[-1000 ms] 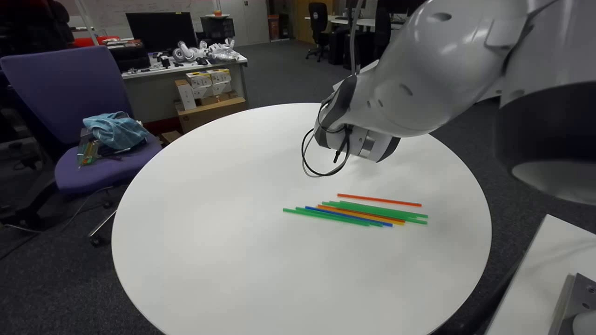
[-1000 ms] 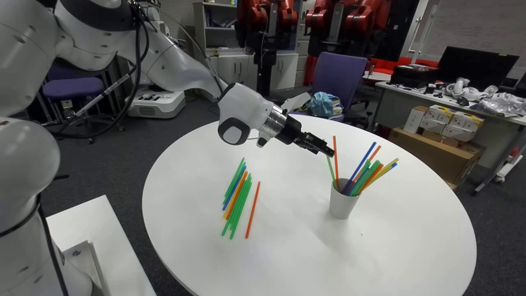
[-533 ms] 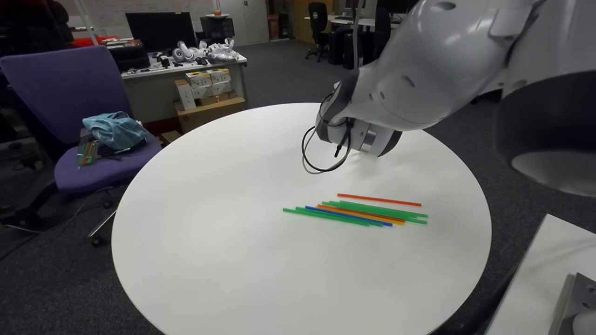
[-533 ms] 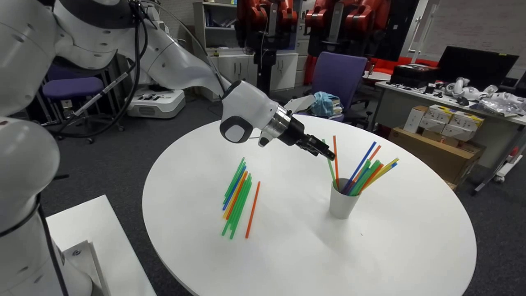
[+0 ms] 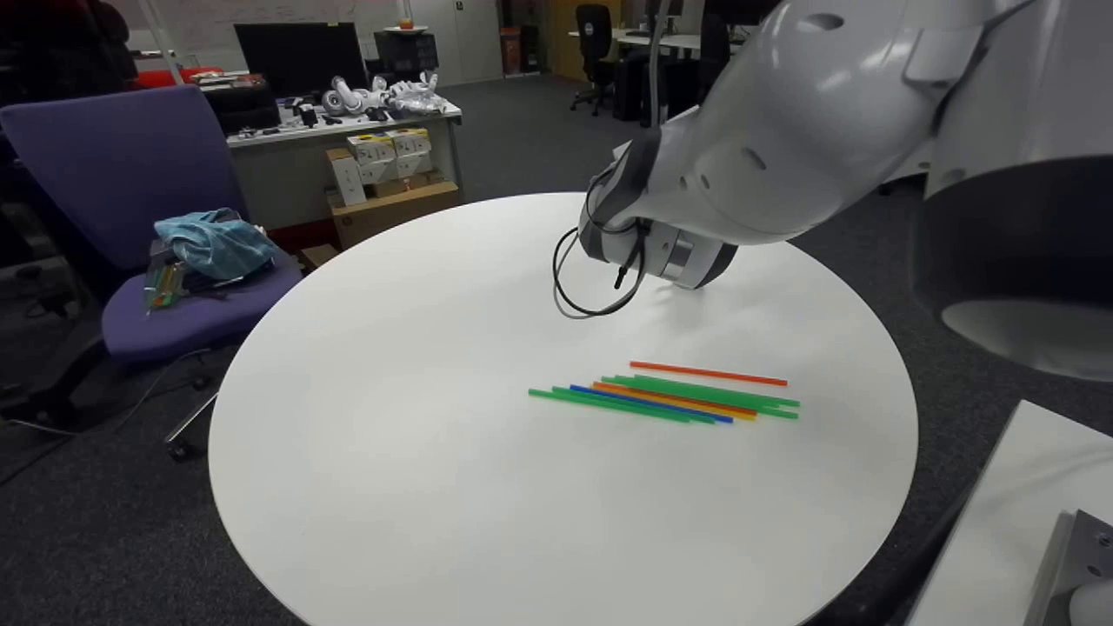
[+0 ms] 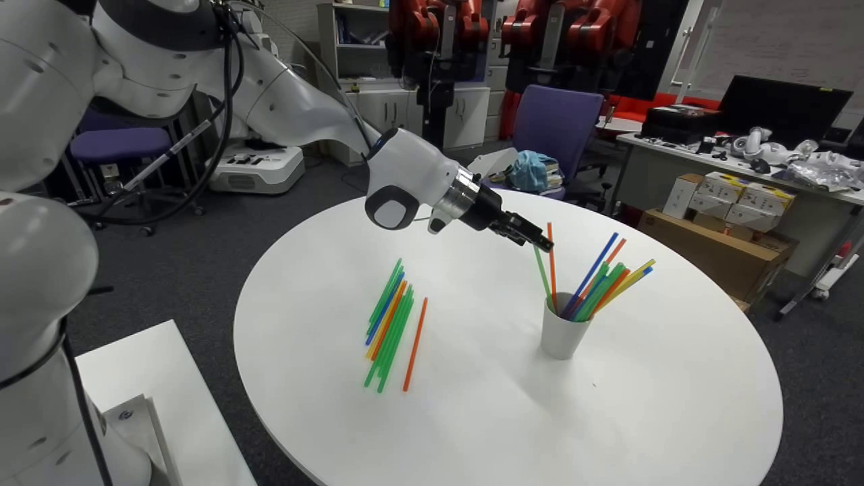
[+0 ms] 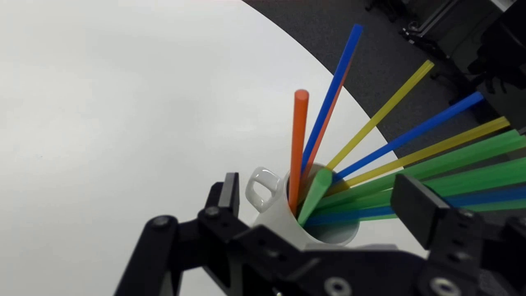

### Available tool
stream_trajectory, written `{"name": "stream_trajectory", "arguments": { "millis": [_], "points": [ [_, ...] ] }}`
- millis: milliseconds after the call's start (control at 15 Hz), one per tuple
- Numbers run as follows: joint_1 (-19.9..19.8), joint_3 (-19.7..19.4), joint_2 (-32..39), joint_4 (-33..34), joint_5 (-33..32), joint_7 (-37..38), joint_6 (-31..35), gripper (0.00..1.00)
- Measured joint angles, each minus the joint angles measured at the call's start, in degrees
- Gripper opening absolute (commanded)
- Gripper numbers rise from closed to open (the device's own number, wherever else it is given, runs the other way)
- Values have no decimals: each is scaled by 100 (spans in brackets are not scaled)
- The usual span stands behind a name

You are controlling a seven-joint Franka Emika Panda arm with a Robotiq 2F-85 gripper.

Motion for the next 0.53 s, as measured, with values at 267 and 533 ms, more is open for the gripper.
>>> {"name": "stream_trajectory", "arguments": {
  "millis": [267, 533],
  "points": [
    [-15, -1, 157, 130, 0, 150, 0, 100],
    [-61, -5, 309, 217, 0, 320, 0, 100]
  ]
}}
